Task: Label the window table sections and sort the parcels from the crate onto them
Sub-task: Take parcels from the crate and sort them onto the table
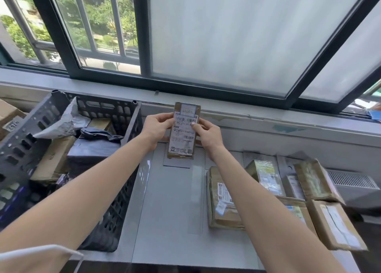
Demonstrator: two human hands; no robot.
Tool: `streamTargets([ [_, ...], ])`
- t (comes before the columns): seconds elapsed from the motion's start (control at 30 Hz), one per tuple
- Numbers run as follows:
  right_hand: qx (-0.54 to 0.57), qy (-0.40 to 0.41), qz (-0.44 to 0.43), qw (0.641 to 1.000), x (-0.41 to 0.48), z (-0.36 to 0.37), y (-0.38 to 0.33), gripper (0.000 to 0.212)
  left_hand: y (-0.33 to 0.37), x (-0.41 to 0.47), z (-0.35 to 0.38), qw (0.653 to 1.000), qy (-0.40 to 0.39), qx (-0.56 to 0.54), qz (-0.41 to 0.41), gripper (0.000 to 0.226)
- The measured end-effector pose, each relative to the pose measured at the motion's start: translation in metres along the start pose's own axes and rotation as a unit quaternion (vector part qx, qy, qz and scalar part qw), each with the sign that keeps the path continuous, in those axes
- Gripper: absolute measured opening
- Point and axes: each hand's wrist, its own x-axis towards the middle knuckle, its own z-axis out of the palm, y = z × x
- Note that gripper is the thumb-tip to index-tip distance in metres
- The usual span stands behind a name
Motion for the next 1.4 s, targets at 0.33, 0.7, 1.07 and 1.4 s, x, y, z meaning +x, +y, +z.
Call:
streamTargets([
  [0.33, -0.047, 0.096, 0.004, 0.994, -0.024, -0.058, 0.017, 0.032, -0.024, 0.002, 0.073, 0.996, -0.038, -0.008, -0.077, 0.020],
  [0.7, -0.079, 0.277, 0.012, 0.957, -0.056, -0.235, 0.044, 0.038, -0.044, -0.023, 0.262, 0.978, -0.177, -0.008, -0.106, 0.030],
  [1.07, -0.096, 0.254, 0.039, 0.961, 0.001, -0.391, 0.059, 0.039, -0.054, 0.009, 0.413, 0.978, -0.148, 0.014, -0.149, 0.032],
  [1.4, -0.110, 0.259, 0.104, 0.954, 0.028, -0.442, 0.118, 0.036, -0.113, 0.026, 0.476, 0.974, -0.094, 0.022, -0.207, 0.029],
])
